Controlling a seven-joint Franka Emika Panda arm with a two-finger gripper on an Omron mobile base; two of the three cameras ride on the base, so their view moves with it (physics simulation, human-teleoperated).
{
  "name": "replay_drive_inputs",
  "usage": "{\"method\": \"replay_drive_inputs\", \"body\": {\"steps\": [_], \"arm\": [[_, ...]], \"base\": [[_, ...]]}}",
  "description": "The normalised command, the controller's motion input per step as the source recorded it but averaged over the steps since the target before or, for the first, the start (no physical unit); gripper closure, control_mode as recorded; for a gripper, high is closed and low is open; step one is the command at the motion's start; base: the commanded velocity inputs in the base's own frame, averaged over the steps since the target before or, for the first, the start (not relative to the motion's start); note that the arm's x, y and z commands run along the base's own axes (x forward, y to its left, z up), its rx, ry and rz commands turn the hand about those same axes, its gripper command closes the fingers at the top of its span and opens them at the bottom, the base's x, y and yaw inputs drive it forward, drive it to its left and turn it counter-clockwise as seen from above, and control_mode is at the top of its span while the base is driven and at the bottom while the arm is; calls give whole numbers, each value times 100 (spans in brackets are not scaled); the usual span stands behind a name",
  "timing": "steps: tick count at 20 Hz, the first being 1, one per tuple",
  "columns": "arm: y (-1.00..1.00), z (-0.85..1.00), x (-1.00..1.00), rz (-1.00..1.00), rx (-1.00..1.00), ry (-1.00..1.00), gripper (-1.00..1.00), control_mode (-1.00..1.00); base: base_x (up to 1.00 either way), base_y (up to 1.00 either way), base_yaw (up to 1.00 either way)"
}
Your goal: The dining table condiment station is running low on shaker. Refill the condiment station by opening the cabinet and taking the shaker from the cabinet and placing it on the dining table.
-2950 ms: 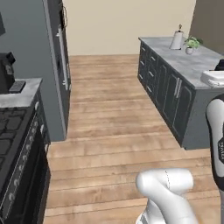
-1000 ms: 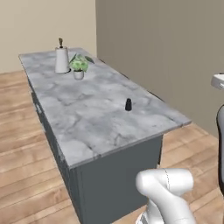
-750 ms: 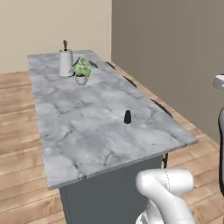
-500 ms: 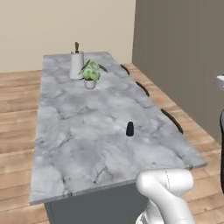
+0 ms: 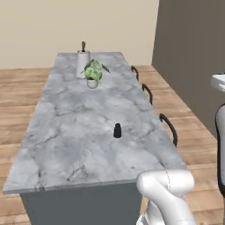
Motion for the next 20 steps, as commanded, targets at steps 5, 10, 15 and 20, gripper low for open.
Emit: {"method": "replay_drive_inputs", "body": {"steps": [5,10,15,20], "arm": [[0,0,0,0,0,0,100,100],[0,0,0,0,0,0,100,100],[0,0,0,0,0,0,100,100],[0,0,0,0,0,0,100,100]], "base": [[-32,-98,8],[-14,-100,9],[18,-81,22],[66,-32,51]]}}
